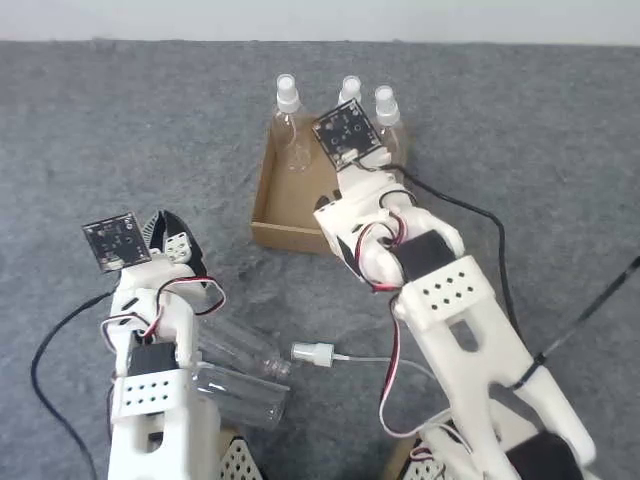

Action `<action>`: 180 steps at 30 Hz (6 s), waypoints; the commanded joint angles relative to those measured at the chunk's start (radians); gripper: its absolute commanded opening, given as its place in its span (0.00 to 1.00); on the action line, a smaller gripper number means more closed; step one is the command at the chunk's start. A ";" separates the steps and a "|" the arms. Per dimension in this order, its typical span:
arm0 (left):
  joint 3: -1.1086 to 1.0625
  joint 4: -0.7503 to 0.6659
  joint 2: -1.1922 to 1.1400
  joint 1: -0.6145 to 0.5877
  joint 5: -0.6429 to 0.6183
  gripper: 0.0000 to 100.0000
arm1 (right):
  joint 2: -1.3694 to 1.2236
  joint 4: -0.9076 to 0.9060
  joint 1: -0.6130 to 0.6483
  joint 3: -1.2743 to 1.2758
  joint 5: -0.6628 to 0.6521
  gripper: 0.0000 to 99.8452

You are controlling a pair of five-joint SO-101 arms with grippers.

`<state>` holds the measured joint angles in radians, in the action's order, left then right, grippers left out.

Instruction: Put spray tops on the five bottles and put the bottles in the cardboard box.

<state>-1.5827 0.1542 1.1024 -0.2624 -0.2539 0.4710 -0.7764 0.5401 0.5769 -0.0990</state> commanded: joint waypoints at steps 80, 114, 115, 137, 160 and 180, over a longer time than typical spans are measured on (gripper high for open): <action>0.045 -0.112 0.023 -0.394 -0.187 0.13 | -0.398 0.188 0.521 0.126 -0.132 0.13; 0.045 -0.112 0.023 -0.394 -0.187 0.13 | -0.501 -0.134 0.458 -0.086 -0.157 0.10; 0.045 -0.112 0.023 -0.394 -0.187 0.13 | -0.501 -0.134 0.456 -0.094 -0.157 0.08; 0.045 -0.114 0.023 -0.391 -0.187 0.13 | -0.344 -0.157 0.349 -0.086 -0.147 0.04; 0.045 -0.112 0.023 -0.390 -0.187 0.13 | 0.117 -0.265 0.202 -0.072 0.061 0.04; 0.045 -0.112 0.023 -0.388 -0.187 0.13 | 0.381 -0.263 -0.133 0.114 0.060 0.04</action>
<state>-1.5827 0.0744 1.1024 -0.6536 -0.4289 0.7764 -1.0311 0.4572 0.6659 -0.0483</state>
